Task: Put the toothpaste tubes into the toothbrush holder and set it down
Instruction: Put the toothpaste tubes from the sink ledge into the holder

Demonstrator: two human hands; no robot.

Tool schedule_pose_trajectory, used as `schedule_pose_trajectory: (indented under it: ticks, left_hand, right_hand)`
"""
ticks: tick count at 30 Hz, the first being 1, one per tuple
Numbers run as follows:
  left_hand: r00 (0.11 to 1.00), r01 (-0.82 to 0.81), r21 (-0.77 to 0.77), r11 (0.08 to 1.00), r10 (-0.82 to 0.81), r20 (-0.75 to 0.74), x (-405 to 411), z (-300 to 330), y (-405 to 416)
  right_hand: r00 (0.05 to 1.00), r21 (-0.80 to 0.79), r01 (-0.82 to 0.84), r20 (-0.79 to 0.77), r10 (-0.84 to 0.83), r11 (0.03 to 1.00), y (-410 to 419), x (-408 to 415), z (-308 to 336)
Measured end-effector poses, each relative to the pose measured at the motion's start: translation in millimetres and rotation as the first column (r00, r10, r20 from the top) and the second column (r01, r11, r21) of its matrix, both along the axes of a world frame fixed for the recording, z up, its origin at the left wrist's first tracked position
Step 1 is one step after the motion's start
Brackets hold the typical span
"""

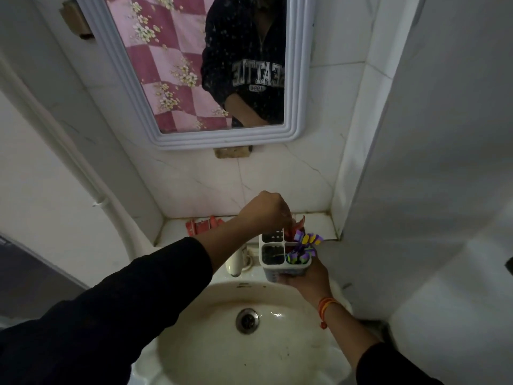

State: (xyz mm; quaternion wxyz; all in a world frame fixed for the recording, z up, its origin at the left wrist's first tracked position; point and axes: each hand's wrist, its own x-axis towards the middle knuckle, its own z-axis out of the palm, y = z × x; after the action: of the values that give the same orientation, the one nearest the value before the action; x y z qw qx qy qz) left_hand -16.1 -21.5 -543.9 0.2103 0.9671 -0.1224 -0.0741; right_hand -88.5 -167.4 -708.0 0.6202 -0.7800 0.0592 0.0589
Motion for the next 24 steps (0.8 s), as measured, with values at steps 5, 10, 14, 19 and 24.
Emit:
schedule_pose_trajectory:
  ticks: [5, 10, 14, 19, 24]
  left_hand:
    - [0.998, -0.057, -0.049, 0.997, 0.057, -0.005, 10, 5, 33]
    - [0.977, -0.200, 0.014, 0.980, 0.201, -0.077, 25, -18, 89]
    - [0.952, -0.239, 0.141, 0.961, 0.261, -0.163, 31, -47, 127]
    - [0.916, -0.286, 0.203, 0.937, 0.329, -0.231, 42, -81, 145]
    - [0.900, -0.328, 0.119, 0.937, 0.348, -0.261, 53, -107, 133]
  right_hand:
    - [1.000, -0.021, 0.026, 0.005, -0.026, 0.999, 3, 1, -5]
    - [0.996, -0.074, 0.058, -0.068, -0.063, 0.996, 10, -3, 5]
    - [0.985, -0.063, 0.142, -0.087, -0.148, 0.988, 13, -2, 3]
    - [0.978, 0.004, 0.184, -0.102, -0.183, 0.983, 21, -3, 13]
    - [0.978, 0.023, 0.173, -0.122, -0.169, 0.985, 27, -5, 26]
